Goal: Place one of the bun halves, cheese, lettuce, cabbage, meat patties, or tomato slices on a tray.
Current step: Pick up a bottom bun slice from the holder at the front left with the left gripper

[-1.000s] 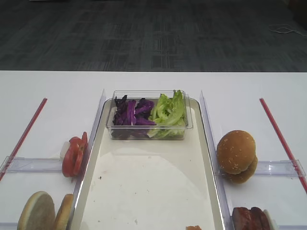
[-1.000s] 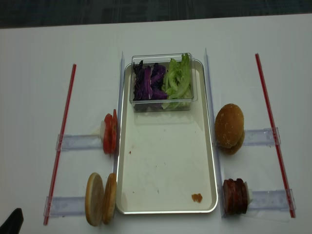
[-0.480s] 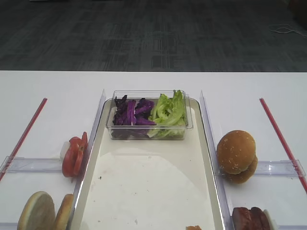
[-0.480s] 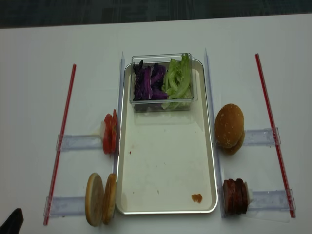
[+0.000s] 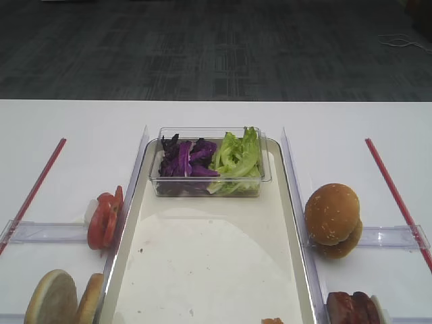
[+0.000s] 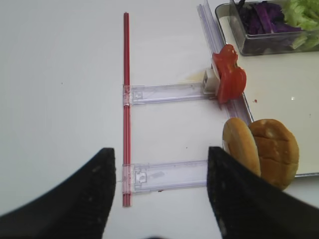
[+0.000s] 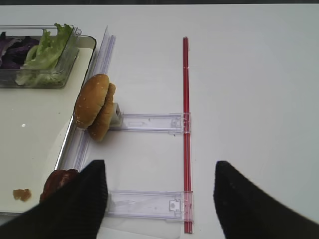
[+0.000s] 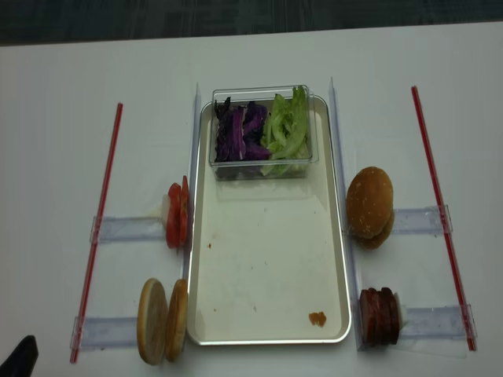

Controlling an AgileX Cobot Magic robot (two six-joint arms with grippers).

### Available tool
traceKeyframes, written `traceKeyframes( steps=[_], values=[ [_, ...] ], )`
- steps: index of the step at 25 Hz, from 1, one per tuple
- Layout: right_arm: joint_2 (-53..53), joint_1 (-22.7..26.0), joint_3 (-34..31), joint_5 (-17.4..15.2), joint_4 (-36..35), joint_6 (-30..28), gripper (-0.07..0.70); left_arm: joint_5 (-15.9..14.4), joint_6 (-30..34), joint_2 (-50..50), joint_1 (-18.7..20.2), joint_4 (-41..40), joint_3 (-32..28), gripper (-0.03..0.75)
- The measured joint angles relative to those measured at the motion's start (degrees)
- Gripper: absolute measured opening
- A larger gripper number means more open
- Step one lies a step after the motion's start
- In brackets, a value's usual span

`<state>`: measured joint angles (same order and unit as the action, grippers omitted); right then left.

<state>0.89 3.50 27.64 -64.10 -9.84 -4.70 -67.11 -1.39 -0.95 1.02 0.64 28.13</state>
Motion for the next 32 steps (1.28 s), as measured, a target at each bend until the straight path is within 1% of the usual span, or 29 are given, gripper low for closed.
traceKeyframes(
  steps=[7, 13, 18, 24, 29, 32],
  values=[
    [0.00, 0.00, 0.00, 0.00, 0.00, 0.00, 0.468, 0.00, 0.00, 0.00, 0.00, 0.29, 0.00, 0.419],
    [0.00, 0.00, 0.00, 0.00, 0.00, 0.11, 0.468, 0.00, 0.00, 0.00, 0.00, -1.98, 2.23, 0.419],
    [0.00, 0.00, 0.00, 0.00, 0.00, 0.11, 0.468, -1.12, 0.00, 0.29, 0.00, -2.34, 2.23, 0.419],
    [0.00, 0.00, 0.00, 0.00, 0.00, 0.11, 0.468, -1.72, -1.80, 4.96, 0.58, -2.22, 3.25, 0.419],
    [0.00, 0.00, 0.00, 0.00, 0.00, 0.11, 0.468, -2.81, -2.68, 10.16, 1.06, -2.10, 6.26, 0.419],
    [0.00, 0.00, 0.00, 0.00, 0.00, 0.11, 0.468, -3.16, -3.80, 13.36, 2.00, -2.01, 8.25, 0.419]
  ],
)
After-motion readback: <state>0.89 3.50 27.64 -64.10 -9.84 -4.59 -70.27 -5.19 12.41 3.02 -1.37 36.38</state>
